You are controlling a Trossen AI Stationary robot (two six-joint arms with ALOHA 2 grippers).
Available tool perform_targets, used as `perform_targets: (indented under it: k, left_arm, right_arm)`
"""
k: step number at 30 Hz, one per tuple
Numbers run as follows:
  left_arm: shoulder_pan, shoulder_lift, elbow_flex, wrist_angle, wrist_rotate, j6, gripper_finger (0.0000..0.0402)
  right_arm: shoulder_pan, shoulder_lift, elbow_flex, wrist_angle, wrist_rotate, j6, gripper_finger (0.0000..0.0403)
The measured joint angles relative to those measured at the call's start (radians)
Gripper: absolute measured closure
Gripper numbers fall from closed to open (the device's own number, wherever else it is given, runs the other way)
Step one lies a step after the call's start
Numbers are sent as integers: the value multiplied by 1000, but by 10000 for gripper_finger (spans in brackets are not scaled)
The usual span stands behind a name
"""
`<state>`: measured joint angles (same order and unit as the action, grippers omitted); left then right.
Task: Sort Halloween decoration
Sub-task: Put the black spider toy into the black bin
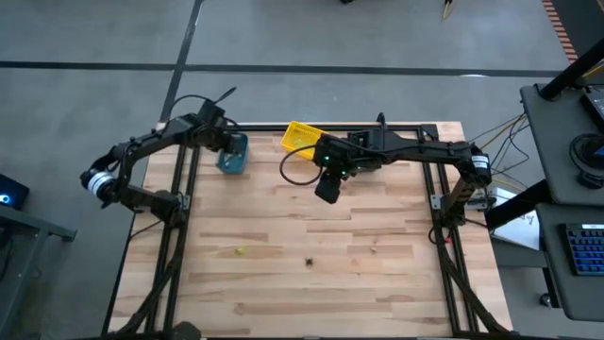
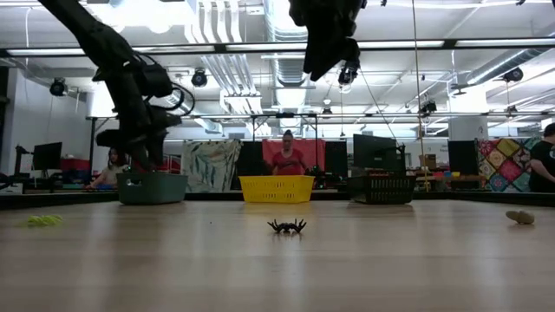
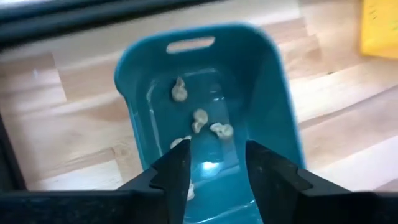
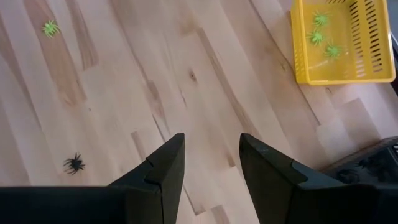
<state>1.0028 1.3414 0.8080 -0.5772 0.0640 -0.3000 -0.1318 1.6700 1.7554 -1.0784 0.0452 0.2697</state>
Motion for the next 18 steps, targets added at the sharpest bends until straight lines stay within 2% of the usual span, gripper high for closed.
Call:
perform_targets:
  k: [5, 9, 14, 18]
  left_arm:
    - [-28, -34, 80, -80, 2, 0, 261]
    - [-93, -86, 135, -101, 5, -18, 264]
    - [-232, -156, 167, -93, 5, -89, 267]
    - [-376, -197, 167, -94, -6, -142, 267]
  right_arm:
    - [0, 0, 0, -29, -9, 27, 257]
    - [0, 0, 0, -42, -74, 83, 257]
    - [9, 0, 0, -44, -153, 184, 257]
    - [43, 0, 0, -44, -161, 255, 257]
